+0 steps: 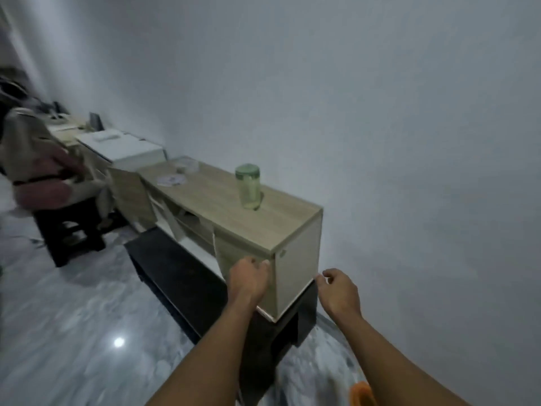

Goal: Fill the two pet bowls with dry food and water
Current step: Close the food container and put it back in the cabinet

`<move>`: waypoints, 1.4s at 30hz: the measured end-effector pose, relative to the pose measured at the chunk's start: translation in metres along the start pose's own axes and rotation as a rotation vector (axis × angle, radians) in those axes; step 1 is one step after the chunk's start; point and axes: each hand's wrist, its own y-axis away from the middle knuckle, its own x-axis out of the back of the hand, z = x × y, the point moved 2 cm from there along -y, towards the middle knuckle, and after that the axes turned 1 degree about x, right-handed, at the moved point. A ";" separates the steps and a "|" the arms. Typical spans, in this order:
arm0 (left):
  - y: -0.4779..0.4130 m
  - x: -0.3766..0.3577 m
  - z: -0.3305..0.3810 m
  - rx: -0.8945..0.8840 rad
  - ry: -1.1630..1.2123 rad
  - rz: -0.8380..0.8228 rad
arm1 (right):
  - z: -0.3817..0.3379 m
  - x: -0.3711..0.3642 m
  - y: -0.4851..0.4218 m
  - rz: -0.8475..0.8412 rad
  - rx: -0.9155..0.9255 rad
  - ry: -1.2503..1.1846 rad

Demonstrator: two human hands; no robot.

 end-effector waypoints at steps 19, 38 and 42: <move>-0.292 0.282 -0.177 0.164 -0.050 0.262 | -0.296 -0.344 -0.081 -0.252 0.139 -0.059; -0.748 0.353 -0.205 0.152 -0.025 0.085 | -0.522 -0.611 -0.397 -0.203 0.077 -0.037; -0.826 0.346 -0.205 0.133 -0.020 0.020 | -0.545 -0.647 -0.456 -0.188 0.060 -0.014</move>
